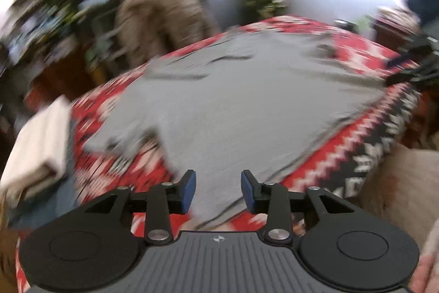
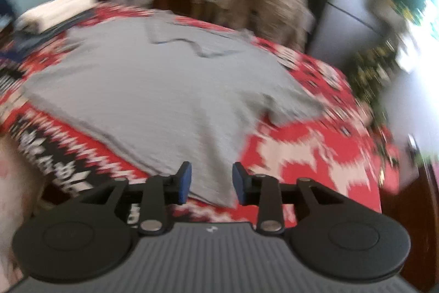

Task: Fold clothes
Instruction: 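Grasp the shirt side edge with both grippers and lift it toward the collar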

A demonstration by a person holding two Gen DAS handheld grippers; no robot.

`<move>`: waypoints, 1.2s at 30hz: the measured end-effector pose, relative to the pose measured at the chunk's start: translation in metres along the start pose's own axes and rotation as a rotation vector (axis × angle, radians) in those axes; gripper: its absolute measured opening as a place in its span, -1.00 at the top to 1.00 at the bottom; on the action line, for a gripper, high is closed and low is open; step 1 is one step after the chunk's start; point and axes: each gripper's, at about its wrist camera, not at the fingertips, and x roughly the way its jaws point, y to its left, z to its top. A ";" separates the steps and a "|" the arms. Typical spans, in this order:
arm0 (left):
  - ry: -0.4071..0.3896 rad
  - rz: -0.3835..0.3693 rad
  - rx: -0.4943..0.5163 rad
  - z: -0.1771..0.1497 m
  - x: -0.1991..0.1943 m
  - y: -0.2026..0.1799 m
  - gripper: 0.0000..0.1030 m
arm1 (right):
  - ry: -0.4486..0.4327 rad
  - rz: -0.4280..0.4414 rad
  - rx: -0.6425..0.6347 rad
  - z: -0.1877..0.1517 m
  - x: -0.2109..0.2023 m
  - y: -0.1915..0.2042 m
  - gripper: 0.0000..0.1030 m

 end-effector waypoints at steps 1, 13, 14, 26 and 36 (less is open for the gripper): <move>-0.009 -0.016 0.039 0.003 0.004 -0.009 0.28 | -0.006 0.007 -0.040 0.002 0.002 0.009 0.23; -0.036 -0.074 0.363 0.014 0.050 -0.064 0.28 | -0.096 0.050 -0.539 0.014 0.030 0.110 -0.13; -0.033 -0.079 0.361 0.014 0.051 -0.063 0.28 | -0.090 0.038 -0.590 0.013 0.035 0.116 -0.13; -0.066 -0.117 0.411 0.019 0.054 -0.077 0.21 | -0.070 0.036 -0.718 0.018 0.050 0.125 0.98; -0.103 -0.115 0.568 0.014 0.060 -0.099 0.88 | -0.086 0.078 -0.640 0.031 0.039 0.110 0.91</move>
